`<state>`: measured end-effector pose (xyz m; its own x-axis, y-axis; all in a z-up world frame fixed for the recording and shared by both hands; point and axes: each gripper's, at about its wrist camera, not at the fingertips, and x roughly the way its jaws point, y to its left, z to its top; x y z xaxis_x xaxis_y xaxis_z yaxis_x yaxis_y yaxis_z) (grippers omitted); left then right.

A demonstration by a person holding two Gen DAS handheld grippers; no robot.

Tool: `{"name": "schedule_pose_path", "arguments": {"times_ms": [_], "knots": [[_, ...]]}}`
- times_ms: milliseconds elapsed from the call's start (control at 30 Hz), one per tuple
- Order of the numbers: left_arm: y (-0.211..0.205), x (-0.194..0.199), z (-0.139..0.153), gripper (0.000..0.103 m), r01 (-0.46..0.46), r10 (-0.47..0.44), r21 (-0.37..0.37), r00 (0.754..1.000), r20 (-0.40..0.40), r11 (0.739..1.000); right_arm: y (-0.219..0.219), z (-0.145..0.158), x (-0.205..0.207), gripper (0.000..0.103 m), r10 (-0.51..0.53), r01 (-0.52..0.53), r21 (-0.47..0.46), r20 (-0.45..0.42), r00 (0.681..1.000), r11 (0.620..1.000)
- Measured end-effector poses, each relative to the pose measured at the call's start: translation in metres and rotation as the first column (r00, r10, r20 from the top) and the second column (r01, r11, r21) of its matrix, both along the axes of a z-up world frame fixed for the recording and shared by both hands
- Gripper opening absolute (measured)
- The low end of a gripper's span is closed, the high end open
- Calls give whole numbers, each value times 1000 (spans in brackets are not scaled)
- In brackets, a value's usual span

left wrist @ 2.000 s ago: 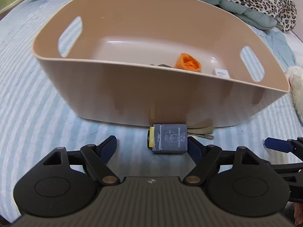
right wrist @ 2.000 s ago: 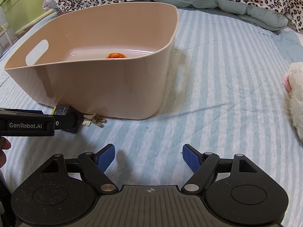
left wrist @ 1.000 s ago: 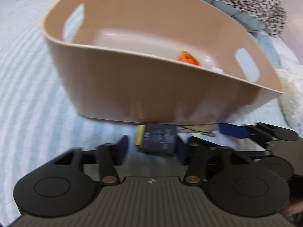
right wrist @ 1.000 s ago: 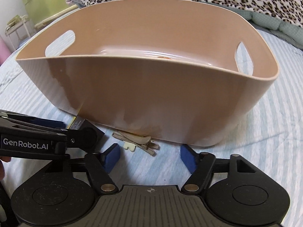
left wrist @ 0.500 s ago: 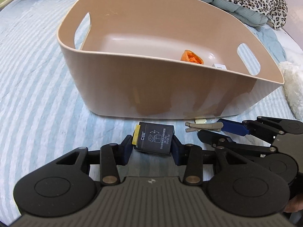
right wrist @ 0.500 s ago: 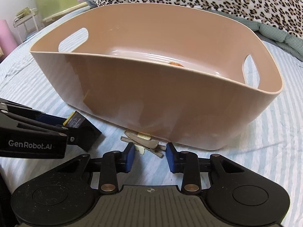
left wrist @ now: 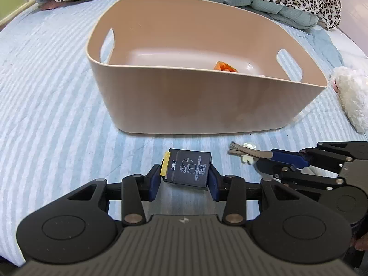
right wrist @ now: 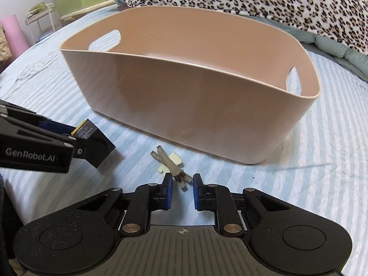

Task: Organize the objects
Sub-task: 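Drop the battery box into the basket with the left tool while the right tool drops the keys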

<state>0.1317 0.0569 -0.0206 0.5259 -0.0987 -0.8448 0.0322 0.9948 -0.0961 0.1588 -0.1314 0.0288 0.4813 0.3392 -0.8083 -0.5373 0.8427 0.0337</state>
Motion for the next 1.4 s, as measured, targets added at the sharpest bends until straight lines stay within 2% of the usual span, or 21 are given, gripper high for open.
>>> {"name": "schedule_pose_path", "arguments": {"times_ms": [200, 533, 700, 833, 933, 1033, 1233, 1400], "knots": [[-1, -16, 15, 44, 16, -17, 12, 999, 45, 1000, -6, 21, -12, 16, 12, -12, 15, 49, 999, 1000], [-5, -34, 63, 44, 53, -57, 27, 985, 163, 998, -32, 81, -35, 16, 11, -27, 91, 173, 985, 995], [-7, -24, 86, 44, 46, -53, 37, 974, 222, 998, -42, 112, -26, 16, -32, -4, 149, 235, 972, 989], [-8, -1, 94, 44, 24, -36, 55, 968, 247, 998, -44, 126, -9, 16, -71, 23, 180, 267, 961, 983], [-13, 21, 91, 44, 4, -29, 97, 965, 261, 995, -42, 130, 8, 16, -94, 44, 182, 277, 956, 982], [-16, 44, 84, 44, -6, -17, 95, 970, 243, 995, -36, 124, 27, 16, -107, 62, 170, 270, 957, 984], [-23, 85, 53, 44, -31, 7, 134, 984, 177, 991, -26, 103, 59, 16, -138, 109, 139, 216, 967, 984], [-21, 106, 26, 44, -50, 38, 124, 995, 97, 991, -17, 82, 79, 16, -151, 138, 93, 161, 975, 986]]}}
